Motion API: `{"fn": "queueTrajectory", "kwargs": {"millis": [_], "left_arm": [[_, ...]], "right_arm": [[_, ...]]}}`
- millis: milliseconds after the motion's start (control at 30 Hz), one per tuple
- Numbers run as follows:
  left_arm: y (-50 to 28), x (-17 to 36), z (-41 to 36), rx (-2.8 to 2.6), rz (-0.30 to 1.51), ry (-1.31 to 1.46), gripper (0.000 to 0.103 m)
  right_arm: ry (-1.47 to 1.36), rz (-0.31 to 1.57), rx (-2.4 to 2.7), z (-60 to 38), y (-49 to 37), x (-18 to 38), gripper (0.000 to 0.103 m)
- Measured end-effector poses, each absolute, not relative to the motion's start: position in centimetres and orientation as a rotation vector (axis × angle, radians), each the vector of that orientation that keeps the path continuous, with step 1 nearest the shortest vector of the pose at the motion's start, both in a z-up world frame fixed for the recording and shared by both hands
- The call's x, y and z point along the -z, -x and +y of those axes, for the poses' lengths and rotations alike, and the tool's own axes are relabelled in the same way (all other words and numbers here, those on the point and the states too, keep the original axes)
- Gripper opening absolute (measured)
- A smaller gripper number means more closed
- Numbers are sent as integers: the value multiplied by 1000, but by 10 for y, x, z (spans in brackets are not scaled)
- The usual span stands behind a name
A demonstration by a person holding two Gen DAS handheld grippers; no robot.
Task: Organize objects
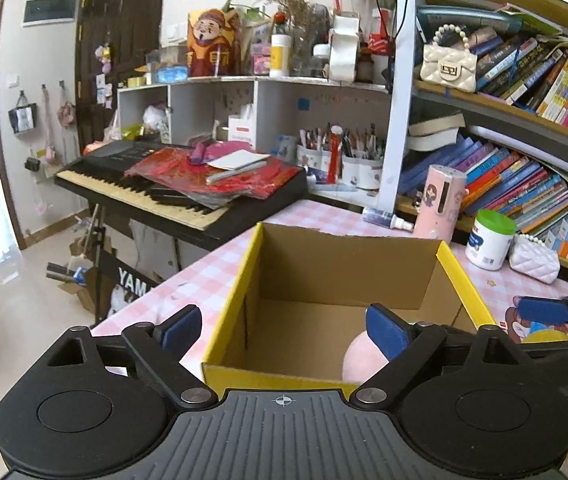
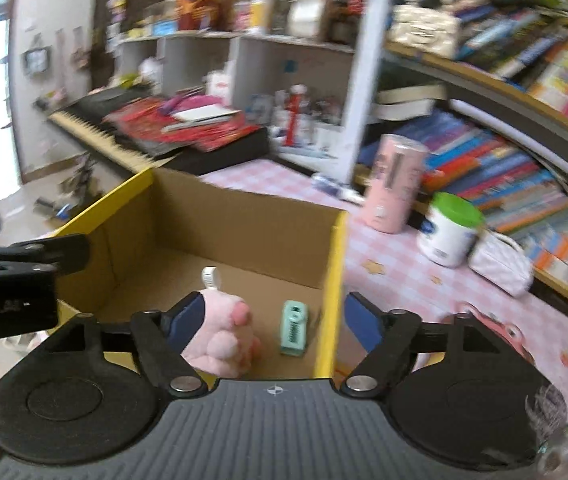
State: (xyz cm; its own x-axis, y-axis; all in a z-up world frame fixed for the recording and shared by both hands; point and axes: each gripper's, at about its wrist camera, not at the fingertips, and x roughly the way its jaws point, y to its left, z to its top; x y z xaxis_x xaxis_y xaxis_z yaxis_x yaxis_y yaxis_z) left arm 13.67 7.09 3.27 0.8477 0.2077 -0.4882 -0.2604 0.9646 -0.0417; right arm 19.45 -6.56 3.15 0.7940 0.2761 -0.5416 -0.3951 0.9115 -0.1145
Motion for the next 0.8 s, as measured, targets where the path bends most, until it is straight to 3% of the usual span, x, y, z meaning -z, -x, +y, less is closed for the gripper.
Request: {"fn": "queueTrajectory", "kwargs": {"millis": [800], "left_arm": [[-66, -4, 70, -202, 631, 84, 92]], "right_arm": [[214, 678, -141, -82, -102, 8, 90]]}}
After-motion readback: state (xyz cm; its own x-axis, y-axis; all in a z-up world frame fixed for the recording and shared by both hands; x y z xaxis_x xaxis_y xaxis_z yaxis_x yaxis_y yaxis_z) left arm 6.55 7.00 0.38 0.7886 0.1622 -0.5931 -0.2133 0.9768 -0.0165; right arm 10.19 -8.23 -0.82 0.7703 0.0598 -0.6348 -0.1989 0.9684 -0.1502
